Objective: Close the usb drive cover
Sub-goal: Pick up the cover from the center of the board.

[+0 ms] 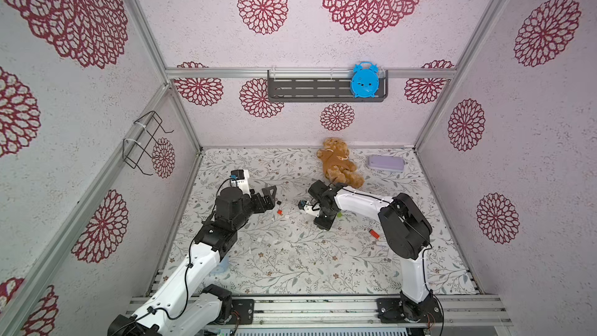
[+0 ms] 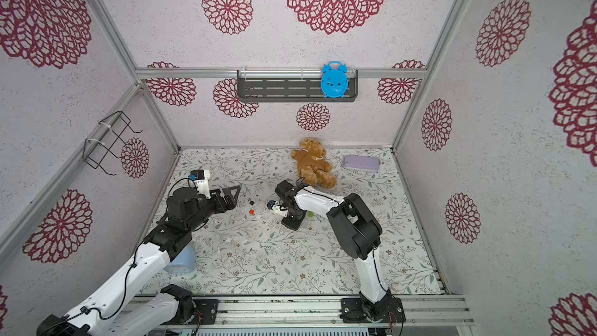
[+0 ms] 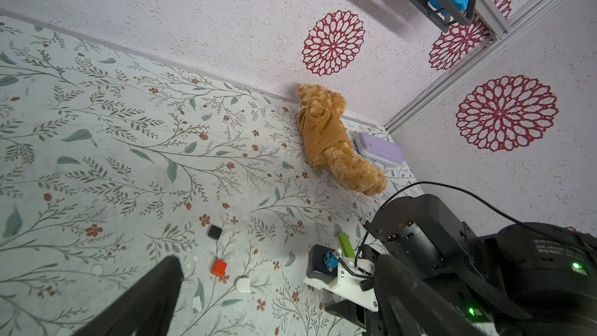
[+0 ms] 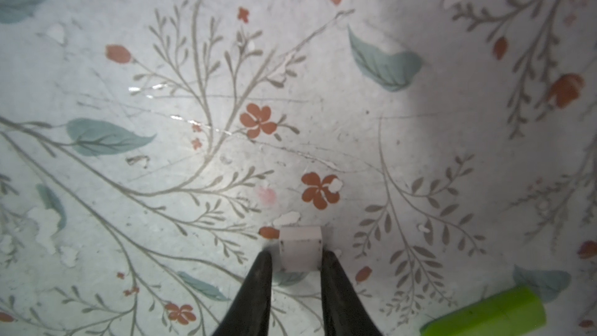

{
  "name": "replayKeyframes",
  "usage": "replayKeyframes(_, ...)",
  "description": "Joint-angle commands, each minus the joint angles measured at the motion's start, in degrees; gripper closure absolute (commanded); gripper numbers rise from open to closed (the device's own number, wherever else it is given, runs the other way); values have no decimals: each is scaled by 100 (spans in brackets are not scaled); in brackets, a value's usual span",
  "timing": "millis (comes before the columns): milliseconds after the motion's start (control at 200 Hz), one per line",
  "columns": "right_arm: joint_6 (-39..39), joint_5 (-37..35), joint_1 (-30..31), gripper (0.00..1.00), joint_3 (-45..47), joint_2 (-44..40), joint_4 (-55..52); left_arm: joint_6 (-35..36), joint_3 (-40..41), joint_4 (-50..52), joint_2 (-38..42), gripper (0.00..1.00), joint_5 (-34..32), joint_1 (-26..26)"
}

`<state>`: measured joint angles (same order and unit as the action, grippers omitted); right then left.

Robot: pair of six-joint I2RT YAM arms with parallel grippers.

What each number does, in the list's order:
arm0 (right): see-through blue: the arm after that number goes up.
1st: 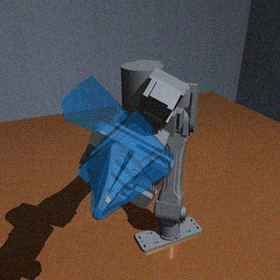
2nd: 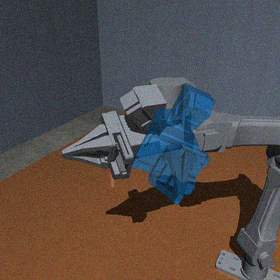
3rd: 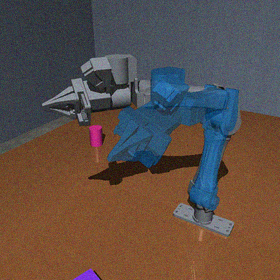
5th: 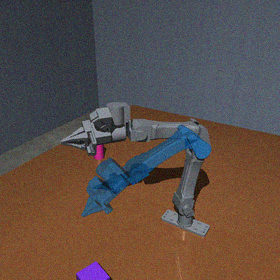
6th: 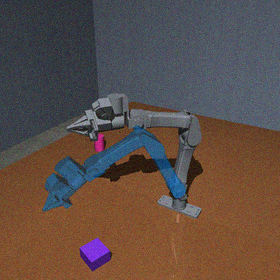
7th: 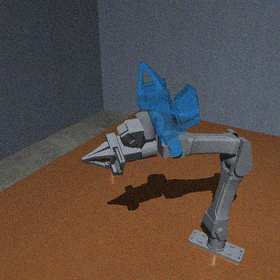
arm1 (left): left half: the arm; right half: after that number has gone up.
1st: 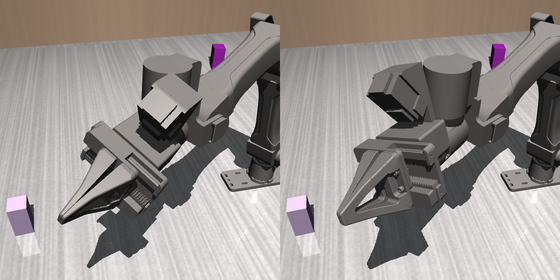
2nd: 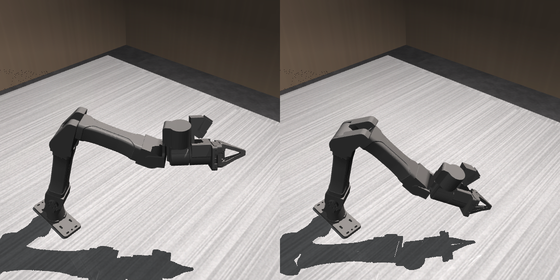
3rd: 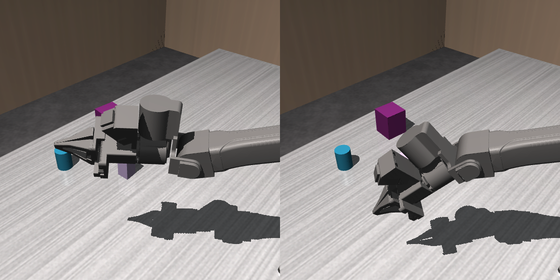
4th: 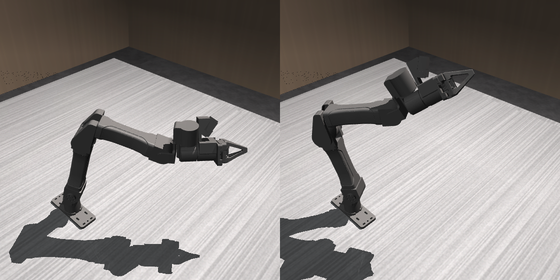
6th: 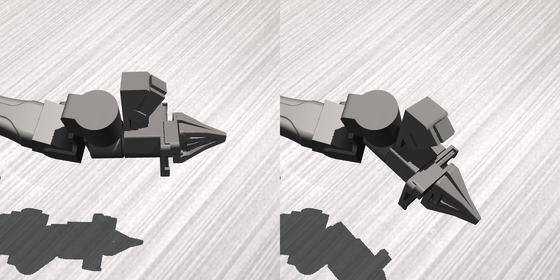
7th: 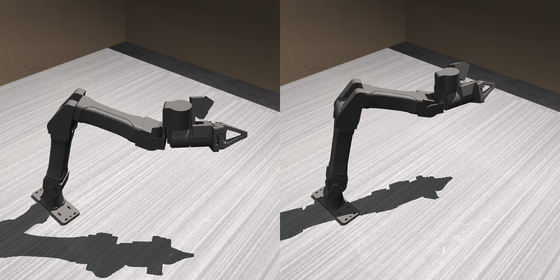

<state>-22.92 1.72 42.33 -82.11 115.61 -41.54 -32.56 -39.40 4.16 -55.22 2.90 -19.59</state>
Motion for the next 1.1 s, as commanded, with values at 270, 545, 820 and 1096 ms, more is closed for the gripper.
replayKeyframes(270, 173, -20, 4, 78, 207, -45, 168, 7, 72, -55, -102, 3, 87, 61)
replayKeyframes(545, 270, 368, 4, 78, 728, -1093, 905, -270, 132, -93, -420, 3, 379, 157)
replayKeyframes(820, 212, 840, 30, 78, 1734, -2367, 1875, -555, -269, -335, -1744, 3, 2226, 246)
replayKeyframes(1096, 54, 1002, 108, 78, 2508, -3409, 2711, -600, -806, -741, -2958, 15, 4108, -31)
